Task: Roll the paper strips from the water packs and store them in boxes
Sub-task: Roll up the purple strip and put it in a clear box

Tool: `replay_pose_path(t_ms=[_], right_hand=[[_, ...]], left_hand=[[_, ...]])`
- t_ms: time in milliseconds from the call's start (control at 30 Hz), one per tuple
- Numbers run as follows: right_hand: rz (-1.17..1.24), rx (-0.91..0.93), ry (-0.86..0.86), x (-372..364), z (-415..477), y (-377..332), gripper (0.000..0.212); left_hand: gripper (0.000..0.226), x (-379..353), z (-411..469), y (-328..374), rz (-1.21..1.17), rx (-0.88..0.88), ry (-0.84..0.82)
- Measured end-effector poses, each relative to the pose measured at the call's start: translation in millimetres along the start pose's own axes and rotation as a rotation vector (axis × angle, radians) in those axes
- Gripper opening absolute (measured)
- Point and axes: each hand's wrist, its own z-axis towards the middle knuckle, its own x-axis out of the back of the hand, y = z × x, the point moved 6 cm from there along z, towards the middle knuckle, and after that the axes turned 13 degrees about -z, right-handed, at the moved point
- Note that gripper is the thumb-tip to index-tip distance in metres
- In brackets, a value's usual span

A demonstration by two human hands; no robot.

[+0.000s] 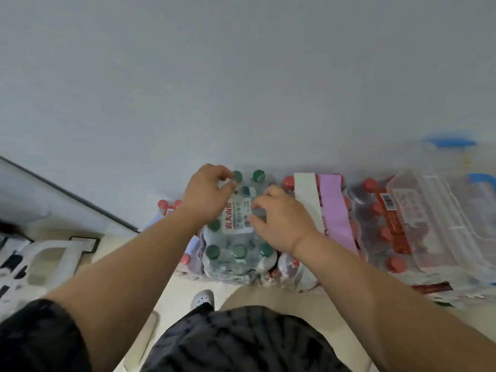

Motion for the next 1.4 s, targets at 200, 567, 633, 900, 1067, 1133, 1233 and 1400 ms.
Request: replay_pose_path(t_ms=[200,567,633,900,1067,1133,1233,1400], right_hand=[[0.042,0.043,-0.156,-42.1,52.2,-110.2,0.026],[0.16,-0.251,-0.543,-198.2,139.5,-192.4,0.046],[0.118,-0.284,-0.56,-222.0,151.9,-188.3,0.045],[-0.042,-0.34,-0.582,-295.0,182.7,-175.2,0.045],[-0.132,-0.32,-0.485,-309.1,187.6,-174.3,0.025],[-0.124,-0.309,-0.478,-312.0,184.2,-176.5,0.019],[-0.112,-0.288,-0.487,-314.8,176.9,-181.8,0.018],[-0.097,-0.263,-0.513,-308.5,165.2,-190.9,0.024]], left_hand=[[0.018,90.4,-6.3,-132.6,0.086,0.26,0.021],[0.044,137.8,-7.3,-338.6,-0.12,0.699,-0.235],[0.046,131.3,-6.7,-363.0,-0.166,0.749,-0.244],[0.044,82.4,-15.4,-432.8,-0.653,1.166,-0.219],[0.032,58.5,-12.3,-438.2,-1.051,1.317,-0.097],[0.028,54.3,-7.3,-437.2,-1.145,1.323,-0.025],[0.02,54.0,2.1,-441.7,-1.237,1.315,0.111],[0.012,54.1,20.8,-426.2,-1.293,1.248,0.129]])
